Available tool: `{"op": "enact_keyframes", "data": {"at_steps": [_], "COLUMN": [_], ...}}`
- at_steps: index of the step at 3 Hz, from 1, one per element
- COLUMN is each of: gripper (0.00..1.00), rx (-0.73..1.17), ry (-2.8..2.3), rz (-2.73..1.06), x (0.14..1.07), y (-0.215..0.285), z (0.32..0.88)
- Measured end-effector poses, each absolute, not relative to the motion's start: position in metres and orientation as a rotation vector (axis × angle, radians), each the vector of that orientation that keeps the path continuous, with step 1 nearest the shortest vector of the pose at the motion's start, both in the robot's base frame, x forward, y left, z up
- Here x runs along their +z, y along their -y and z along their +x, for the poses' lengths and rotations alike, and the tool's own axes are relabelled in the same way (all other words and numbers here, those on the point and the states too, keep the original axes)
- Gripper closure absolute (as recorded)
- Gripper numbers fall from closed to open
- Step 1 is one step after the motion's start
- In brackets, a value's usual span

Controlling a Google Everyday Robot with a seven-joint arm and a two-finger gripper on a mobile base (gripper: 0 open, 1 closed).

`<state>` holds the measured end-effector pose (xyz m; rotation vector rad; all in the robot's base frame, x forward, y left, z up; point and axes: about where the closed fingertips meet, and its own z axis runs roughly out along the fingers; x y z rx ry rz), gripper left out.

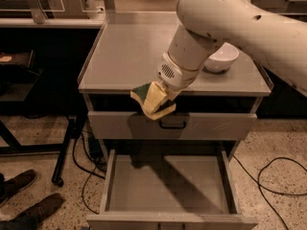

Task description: Place sponge into middle drawer

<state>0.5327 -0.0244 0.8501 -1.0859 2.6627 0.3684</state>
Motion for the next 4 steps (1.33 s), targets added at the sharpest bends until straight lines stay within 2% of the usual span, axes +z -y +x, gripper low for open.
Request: {"op": "enact_keyframes", "data": {"at_steps": [1,3,4], "gripper": [1.0,1.0,1.0], "rx": [0.389,0.649,0.65], "ry": [-2.665,-2.776,-2.777], "rz": [-1.093,-1.08,-1.079], "x": [0.844,0.747,0.746], "y": [0.02,-0.014,-0.014], "z": [0.526,0.459,0.459]}}
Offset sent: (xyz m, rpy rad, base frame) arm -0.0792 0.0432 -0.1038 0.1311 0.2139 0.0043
